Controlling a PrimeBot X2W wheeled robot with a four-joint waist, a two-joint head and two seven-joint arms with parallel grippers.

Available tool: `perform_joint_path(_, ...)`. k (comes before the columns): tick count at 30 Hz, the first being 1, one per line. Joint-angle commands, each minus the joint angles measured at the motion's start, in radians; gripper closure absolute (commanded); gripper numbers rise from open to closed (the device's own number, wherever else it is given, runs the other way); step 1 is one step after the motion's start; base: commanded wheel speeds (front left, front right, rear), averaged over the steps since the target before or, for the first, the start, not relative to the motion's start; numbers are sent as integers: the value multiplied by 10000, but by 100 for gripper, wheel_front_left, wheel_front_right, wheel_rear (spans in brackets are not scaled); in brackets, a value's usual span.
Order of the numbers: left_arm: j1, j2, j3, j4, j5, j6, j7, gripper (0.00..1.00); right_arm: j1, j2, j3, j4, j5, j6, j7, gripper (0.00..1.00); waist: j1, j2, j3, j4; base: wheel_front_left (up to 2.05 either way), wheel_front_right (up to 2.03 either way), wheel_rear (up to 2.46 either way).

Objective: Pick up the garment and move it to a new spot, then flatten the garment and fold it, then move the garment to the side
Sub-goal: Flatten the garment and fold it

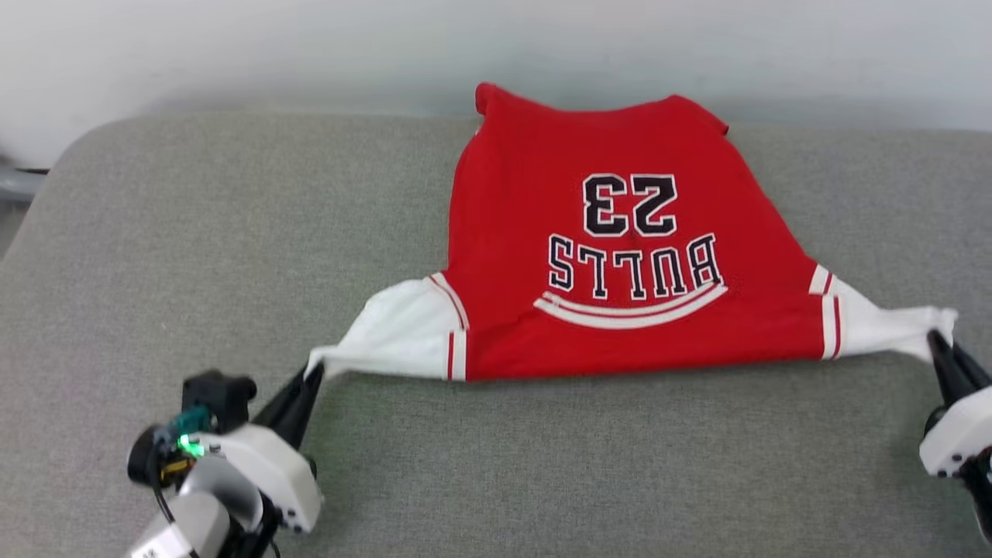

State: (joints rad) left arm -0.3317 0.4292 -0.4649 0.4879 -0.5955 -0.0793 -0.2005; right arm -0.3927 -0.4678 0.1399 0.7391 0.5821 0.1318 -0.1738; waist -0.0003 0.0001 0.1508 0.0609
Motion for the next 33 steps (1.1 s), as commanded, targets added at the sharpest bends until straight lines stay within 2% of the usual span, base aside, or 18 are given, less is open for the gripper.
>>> perform_joint_path(1, 321, 31, 0, -7, -94, 80, 25, 100, 240, -86, -6, -68, 94, -22, 46, 100, 3, -1, -216, -48, 0, 0, 0)
perform_joint_path(12, 2258, 332, -369, -540, -407, 196, 515, 100, 2192, -566, 279, -846, 1187, -22, 1030, 100, 3, -1, -1157, -74, 0, 0, 0)
perform_joint_path(17, 3214, 687, -574, -1404, -615, 192, 1104, 100, 3383, -989, 317, -1587, 1948, -22, 1930, 100, 3, -1, -1264, -82, 0, 0, 0)
perform_joint_path(23, 4072, 1085, -736, -2596, -908, 393, 1979, 100, 4680, -1449, 282, -2685, 2694, -22, 3257, 100, 3, -1, -1251, -29, 0, 0, 0)
perform_joint_path(31, 4156, 1282, -721, -3691, -969, 688, 2389, 100, 5175, -1751, -91, -3728, 2776, -20, 4100, 100, 3, -1, -1170, 1, 0, 0, 0)
perform_joint_path(32, 4106, 1273, -724, -3784, -985, 696, 2409, 100, 5101, -1796, -170, -3832, 2726, -20, 4107, 80, 3, -1, -1153, 10, 0, 0, 0)
perform_joint_path(33, 4061, 1274, -723, -3865, -995, 710, 2453, 100, 5038, -1829, -256, -3912, 2685, -20, 4132, 0, 3, -1, -1133, 23, 0, 0, 0)
